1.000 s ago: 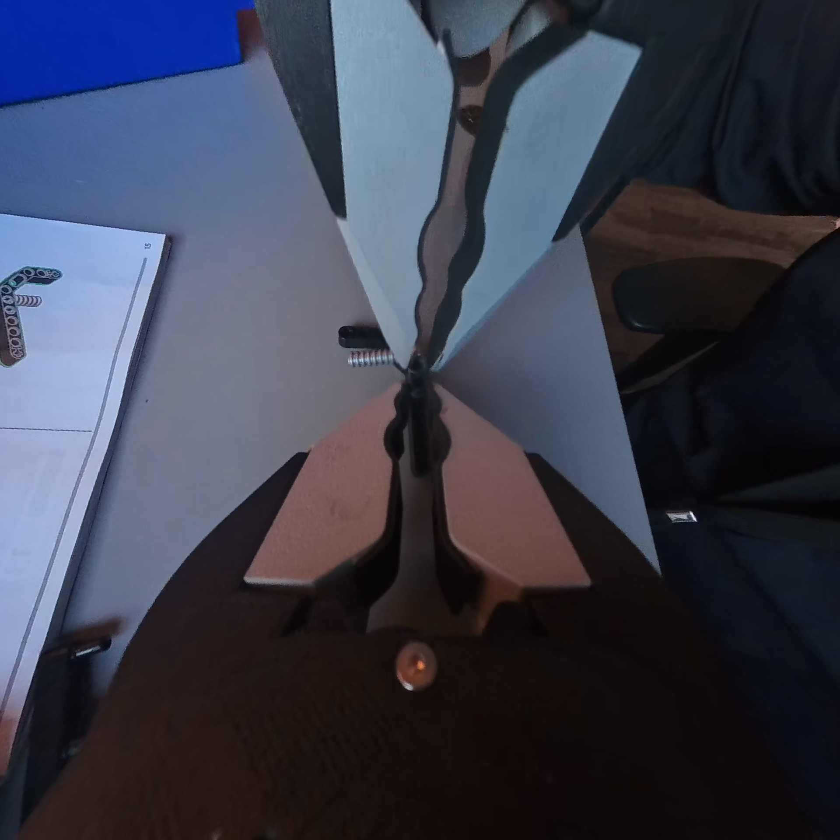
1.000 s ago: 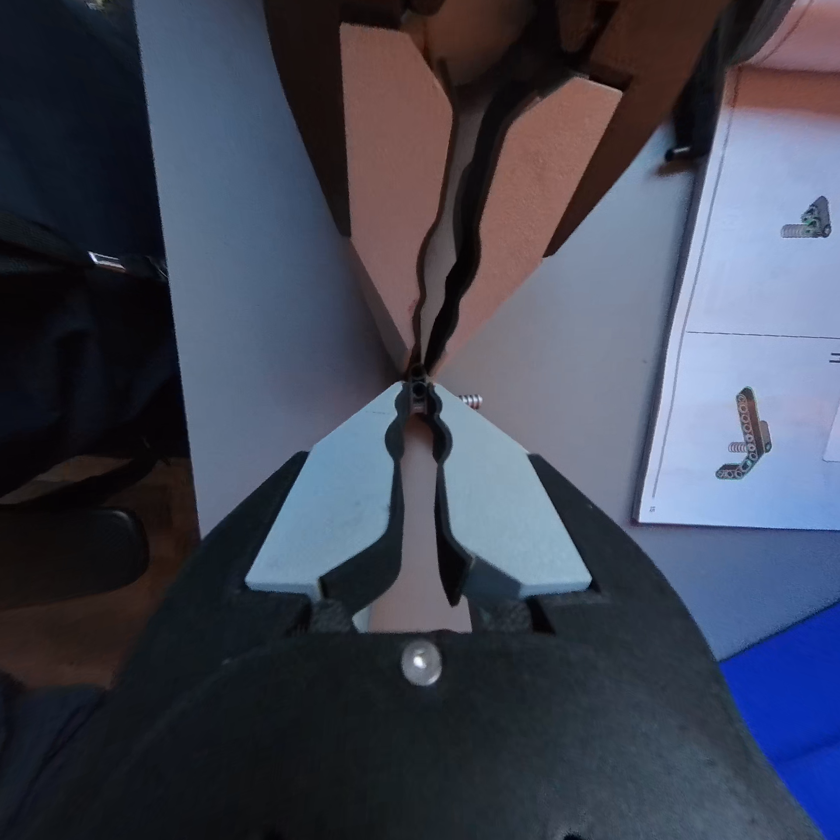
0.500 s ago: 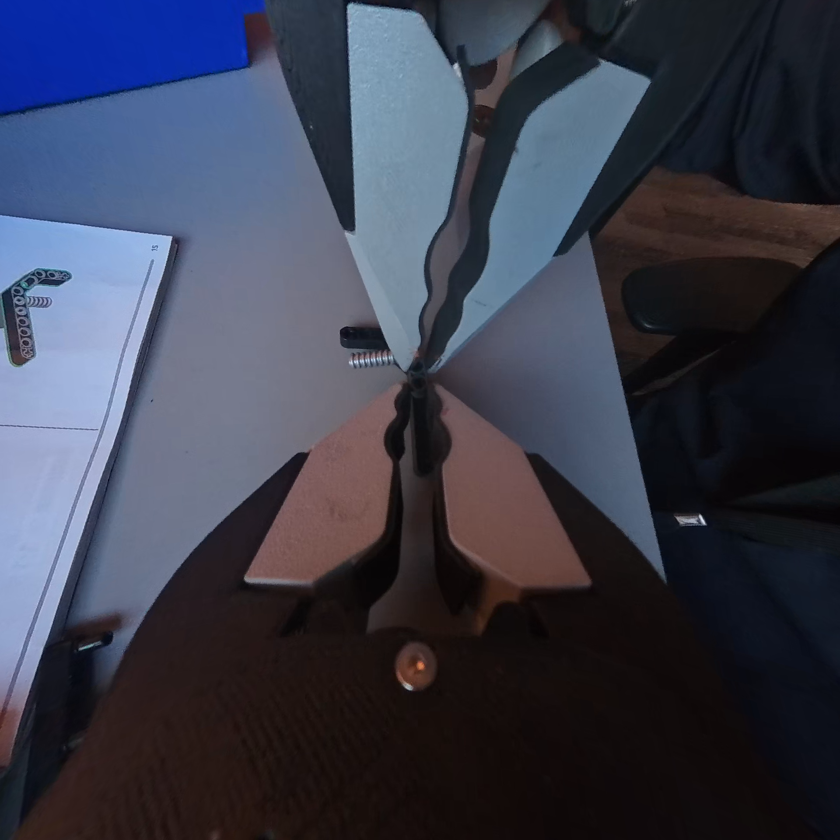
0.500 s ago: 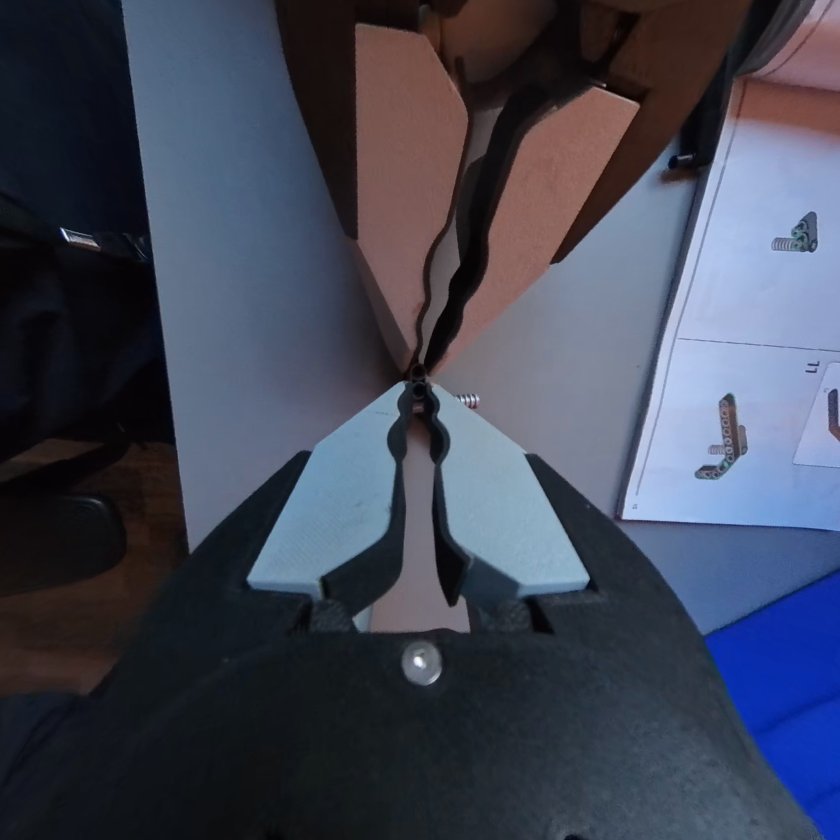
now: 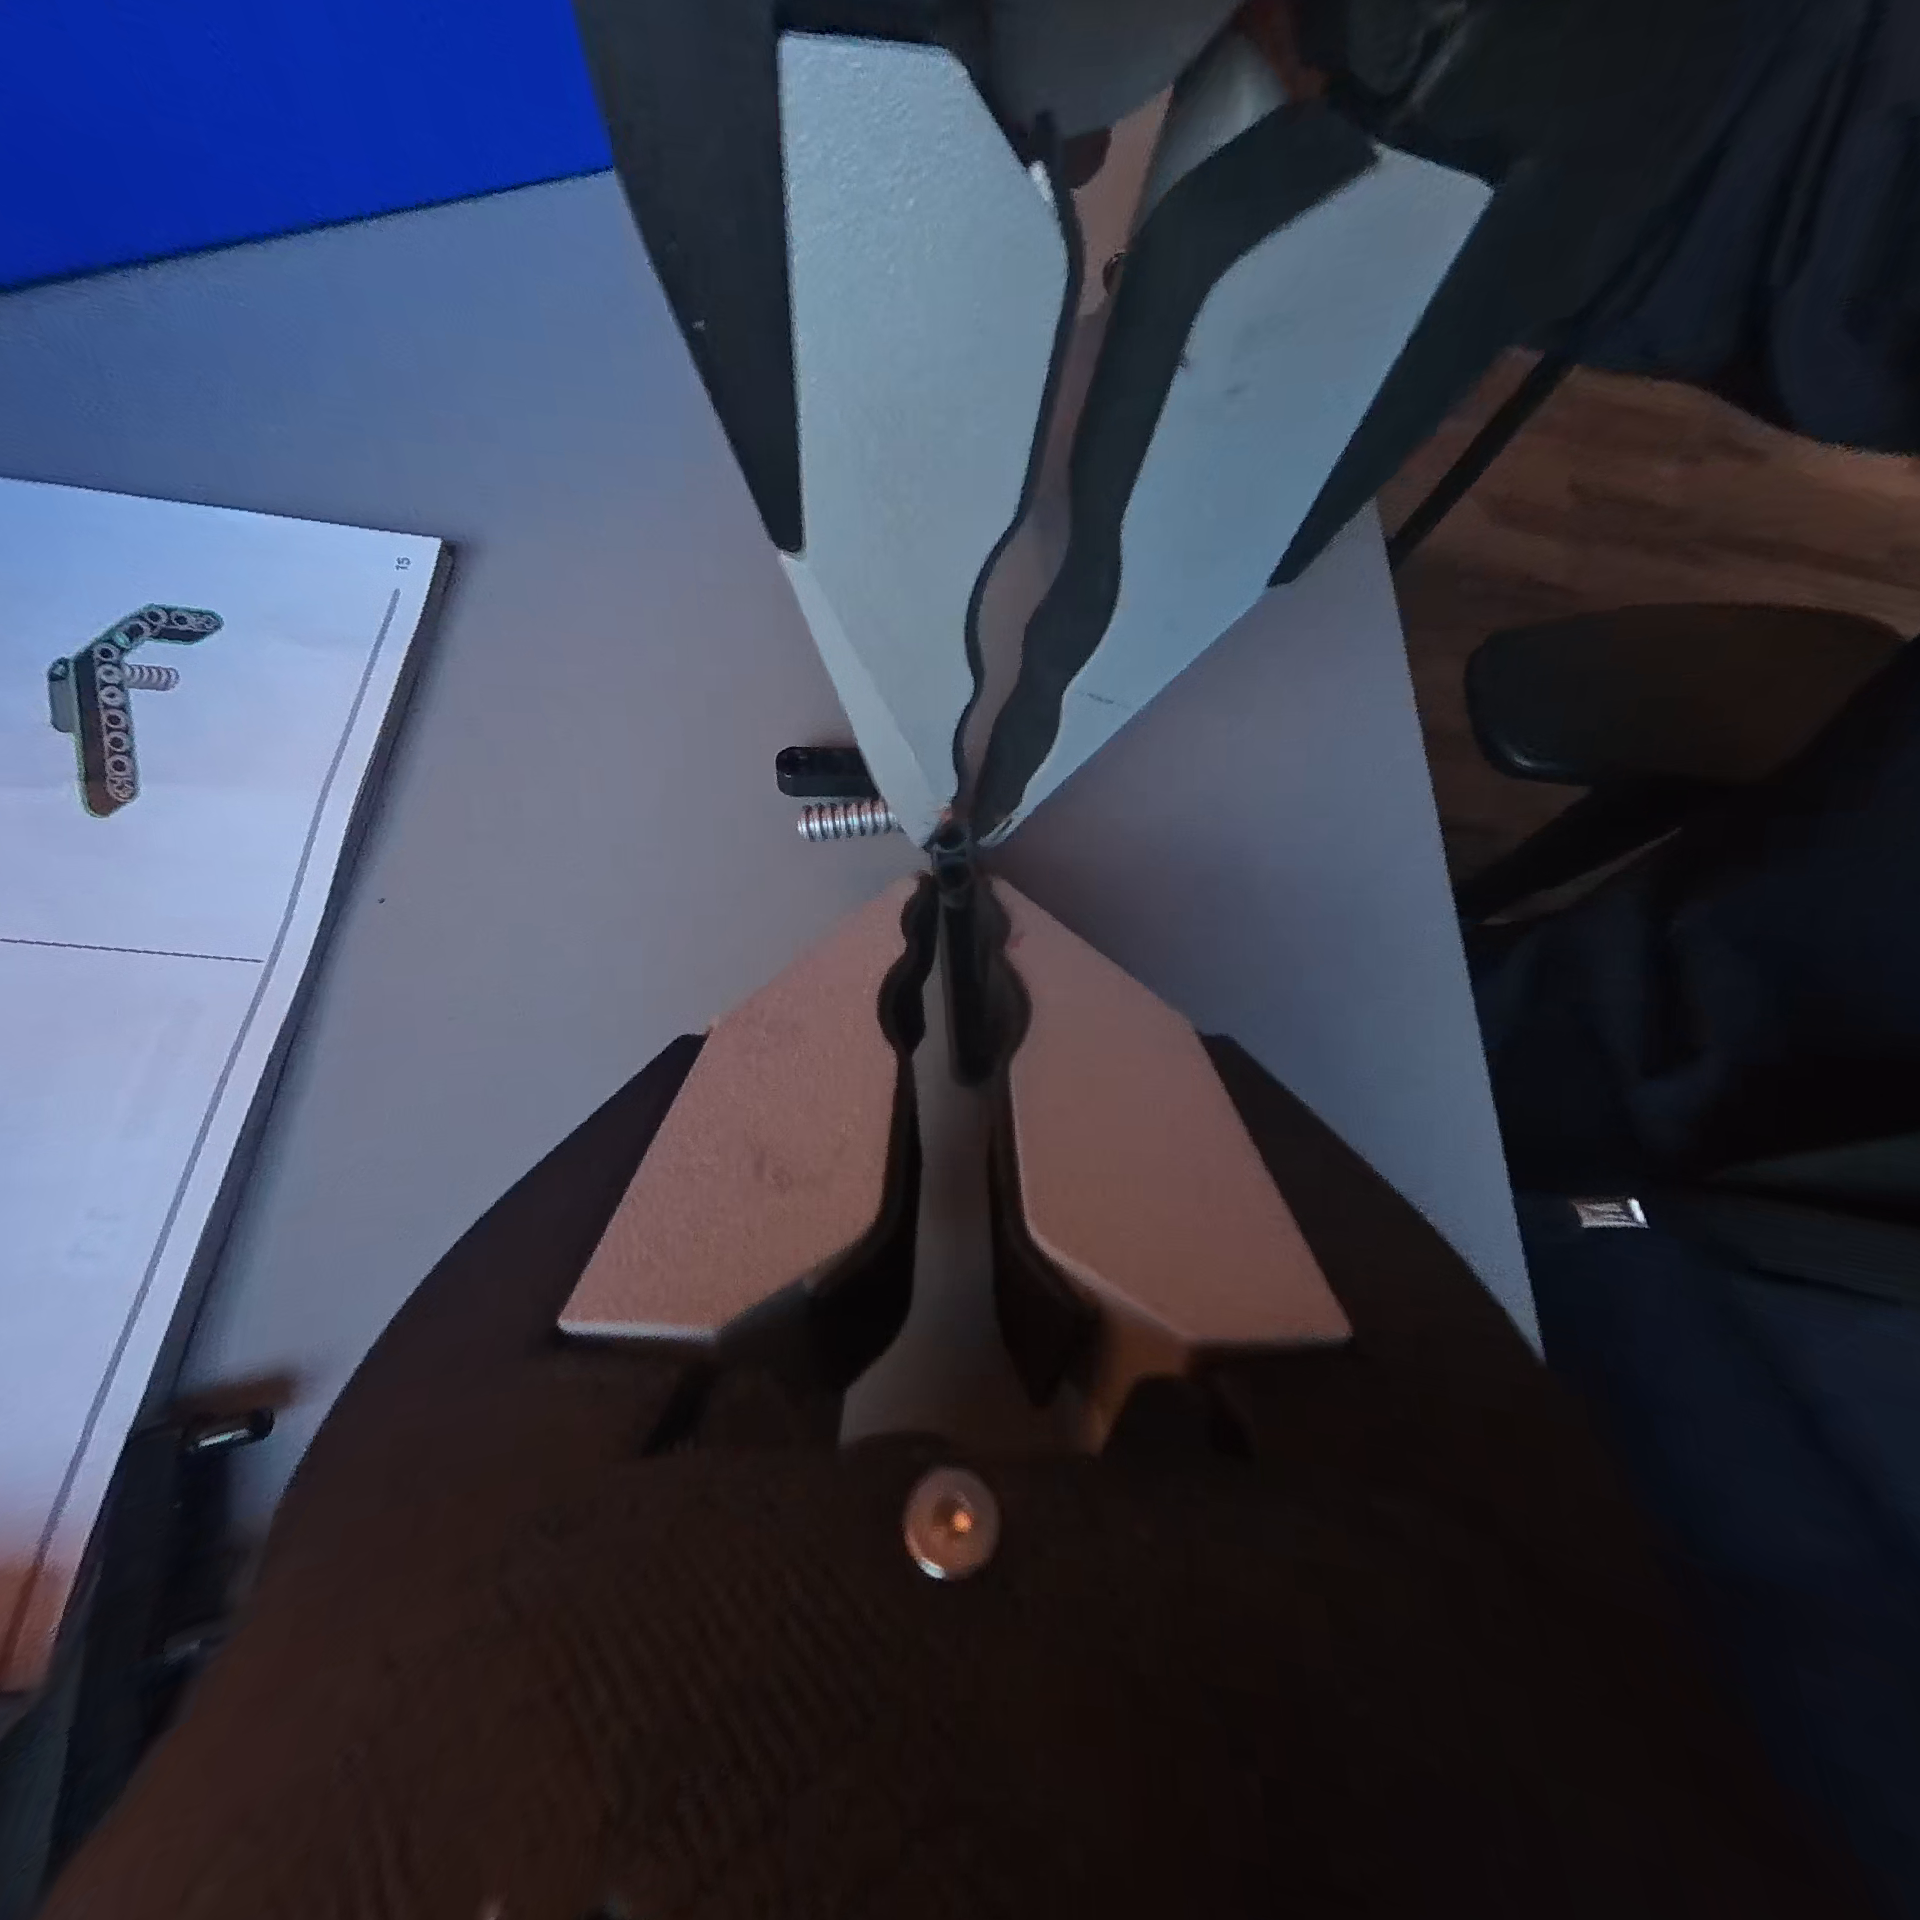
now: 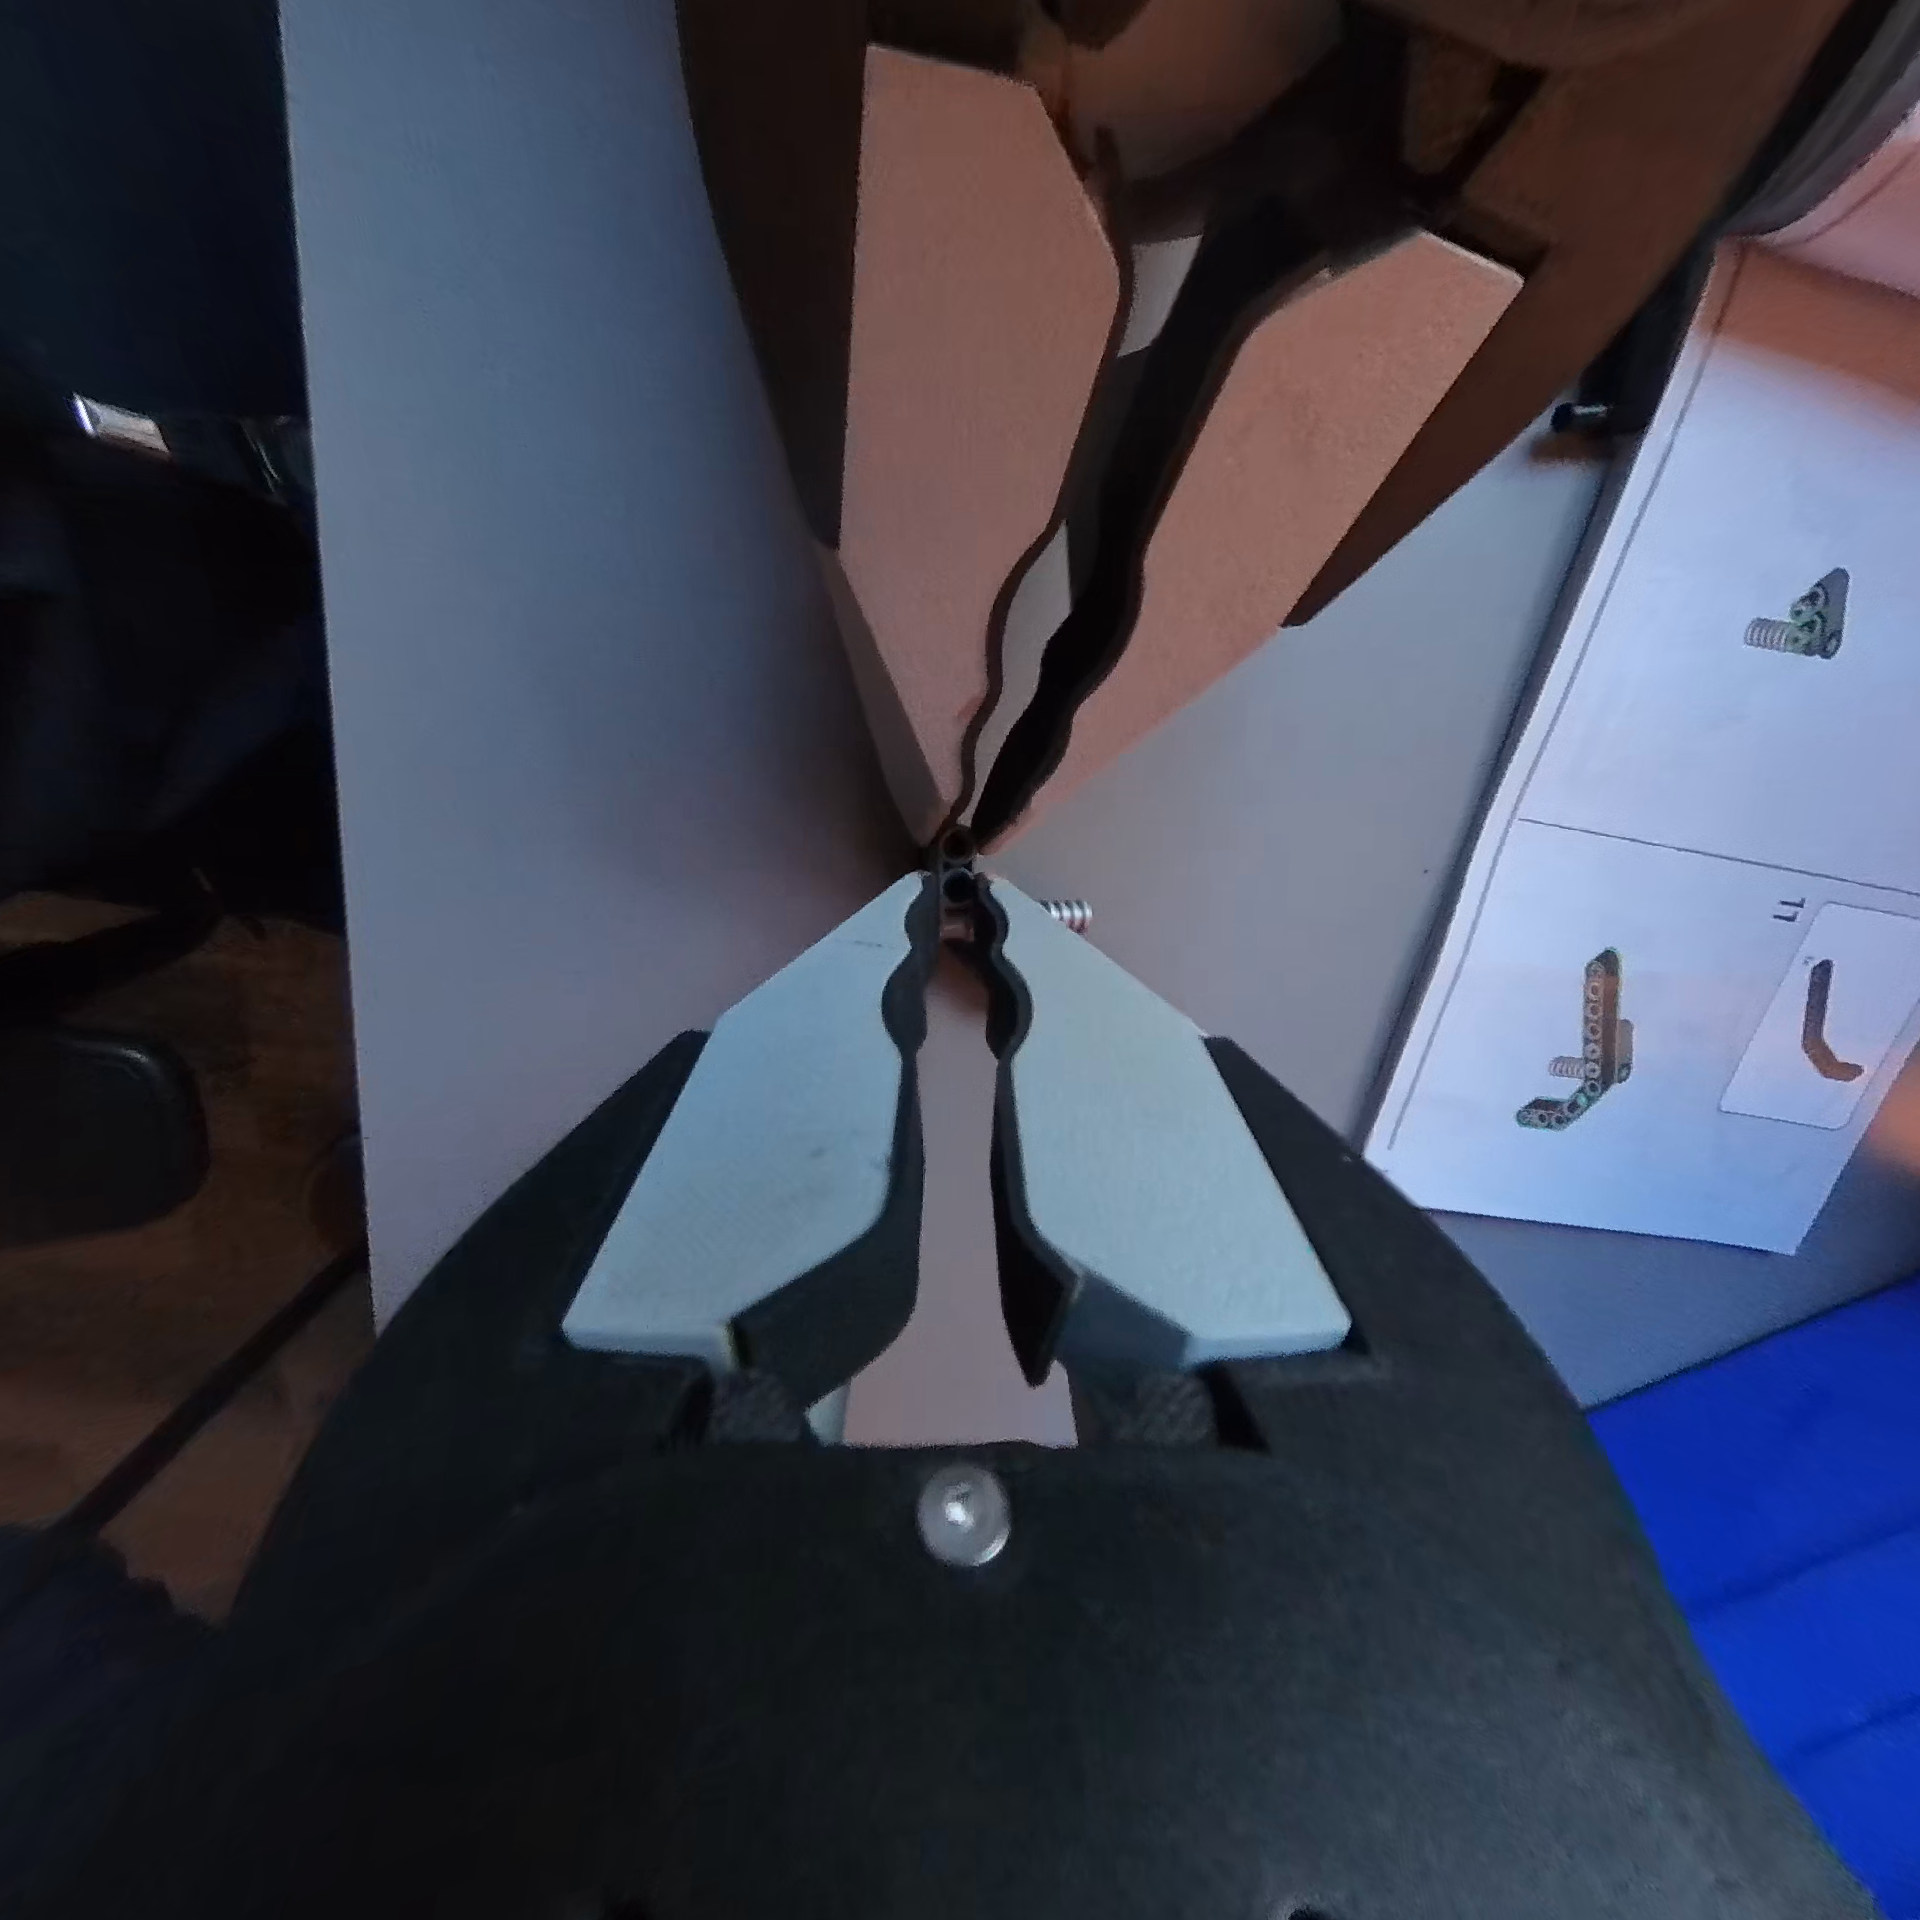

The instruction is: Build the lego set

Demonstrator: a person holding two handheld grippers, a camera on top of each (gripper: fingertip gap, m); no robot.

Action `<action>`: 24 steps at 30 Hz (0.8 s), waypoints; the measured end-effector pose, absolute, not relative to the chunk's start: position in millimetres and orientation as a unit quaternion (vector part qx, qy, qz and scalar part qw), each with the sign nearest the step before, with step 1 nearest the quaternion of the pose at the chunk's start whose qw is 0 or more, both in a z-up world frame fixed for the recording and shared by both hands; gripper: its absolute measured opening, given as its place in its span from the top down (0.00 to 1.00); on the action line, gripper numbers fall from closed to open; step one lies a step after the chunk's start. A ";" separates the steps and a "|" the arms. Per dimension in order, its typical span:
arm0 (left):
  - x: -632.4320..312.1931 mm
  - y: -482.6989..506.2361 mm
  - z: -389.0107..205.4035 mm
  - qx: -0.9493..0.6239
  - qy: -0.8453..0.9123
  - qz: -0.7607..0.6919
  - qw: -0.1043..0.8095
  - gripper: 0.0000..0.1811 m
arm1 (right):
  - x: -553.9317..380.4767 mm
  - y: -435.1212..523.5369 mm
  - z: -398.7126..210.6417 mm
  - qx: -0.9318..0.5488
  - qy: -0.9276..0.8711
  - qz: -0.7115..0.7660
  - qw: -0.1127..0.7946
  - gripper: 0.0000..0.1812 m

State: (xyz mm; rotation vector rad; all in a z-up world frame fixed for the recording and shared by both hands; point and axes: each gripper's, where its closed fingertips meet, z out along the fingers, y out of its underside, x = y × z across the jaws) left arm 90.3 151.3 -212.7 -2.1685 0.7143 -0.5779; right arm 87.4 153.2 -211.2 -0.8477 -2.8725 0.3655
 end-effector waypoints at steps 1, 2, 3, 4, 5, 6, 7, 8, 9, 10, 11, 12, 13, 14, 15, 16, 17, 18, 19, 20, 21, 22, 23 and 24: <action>90.3 151.1 -212.6 -0.850 0.282 -0.223 0.385 0.98 | 86.9 154.4 -211.3 -0.277 -0.952 0.115 0.066 0.97; 90.2 151.0 -212.6 -0.850 0.283 -0.220 0.386 0.98 | 86.5 155.7 -211.7 -0.275 -0.953 0.110 0.069 0.95; 90.0 151.0 -212.6 -0.850 0.283 -0.217 0.387 0.98 | 87.1 156.5 -212.9 -0.274 -0.953 0.106 0.068 0.94; 89.6 151.2 -212.7 -0.850 0.284 -0.214 0.389 0.98 | 87.2 156.7 -214.0 -0.274 -0.954 0.104 0.067 0.94; 89.9 151.1 -212.7 -0.850 0.285 -0.212 0.390 0.98 | 87.0 155.8 -214.8 -0.273 -0.954 0.105 0.068 0.94; 90.0 151.1 -212.6 -0.849 0.287 -0.208 0.391 0.98 | 87.4 154.9 -215.5 -0.271 -0.955 0.105 0.067 0.94; 89.9 151.1 -212.5 -0.849 0.288 -0.205 0.393 0.98 | 87.9 153.7 -216.0 -0.267 -0.956 0.105 0.066 0.95; 89.9 151.1 -212.5 -0.848 0.290 -0.202 0.394 0.98 | 88.2 153.1 -216.3 -0.263 -0.957 0.104 0.067 0.97; 90.0 151.0 -212.4 -0.848 0.290 -0.201 0.395 0.98 | 88.2 153.1 -216.2 -0.261 -0.957 0.103 0.068 0.97; 89.9 151.1 -212.3 -0.848 0.290 -0.201 0.395 0.98 | 88.1 153.2 -216.3 -0.259 -0.958 0.103 0.069 0.97; 89.6 151.3 -212.2 -0.848 0.290 -0.199 0.396 0.98 | 87.6 153.7 -216.2 -0.258 -0.958 0.100 0.072 0.97; 88.7 152.0 -212.1 -0.849 0.289 -0.194 0.398 0.98 | 86.8 154.2 -216.1 -0.256 -0.959 0.094 0.077 0.97; 88.1 152.3 -212.1 -0.848 0.291 -0.189 0.401 0.98 | 86.1 154.8 -216.0 -0.251 -0.960 0.087 0.084 0.97; 88.5 152.0 -212.0 -0.848 0.293 -0.187 0.401 0.98 | 86.2 154.7 -215.8 -0.244 -0.962 0.080 0.090 0.97; 89.1 151.6 -212.1 -0.847 0.295 -0.188 0.400 0.98 | 86.6 154.5 -215.5 -0.237 -0.964 0.073 0.093 0.97; 88.9 151.6 -212.1 -0.847 0.294 -0.188 0.401 0.98 | 86.5 154.5 -215.2 -0.231 -0.966 0.067 0.097 0.97; 88.8 151.7 -211.7 -0.847 0.293 -0.189 0.401 0.98 | 86.2 154.7 -214.7 -0.227 -0.967 0.063 0.099 0.97; 88.6 152.0 -211.0 -0.846 0.291 -0.191 0.403 0.98 | 86.0 155.0 -214.0 -0.227 -0.967 0.061 0.100 0.97; 88.0 152.4 -209.7 -0.846 0.286 -0.195 0.406 0.95 | 85.4 155.4 -212.9 -0.229 -0.966 0.062 0.100 0.97; 87.8 152.4 -208.5 -0.846 0.280 -0.204 0.406 0.92 | 84.9 155.4 -211.9 -0.231 -0.966 0.066 0.100 0.97; 88.0 151.8 -207.6 -0.846 0.274 -0.217 0.404 0.89 | 84.8 155.1 -211.3 -0.231 -0.965 0.071 0.099 0.97; 89.1 150.4 -206.1 -0.844 0.268 -0.236 0.400 0.86 | 84.7 154.6 -210.8 -0.232 -0.965 0.076 0.098 0.97; 90.5 149.0 -204.5 -0.842 0.261 -0.257 0.395 0.83 | 84.3 154.3 -210.4 -0.232 -0.964 0.080 0.099 0.97; 89.8 148.9 -205.2 -0.845 0.250 -0.269 0.388 0.80 | 84.2 154.3 -210.3 -0.232 -0.964 0.081 0.100 0.97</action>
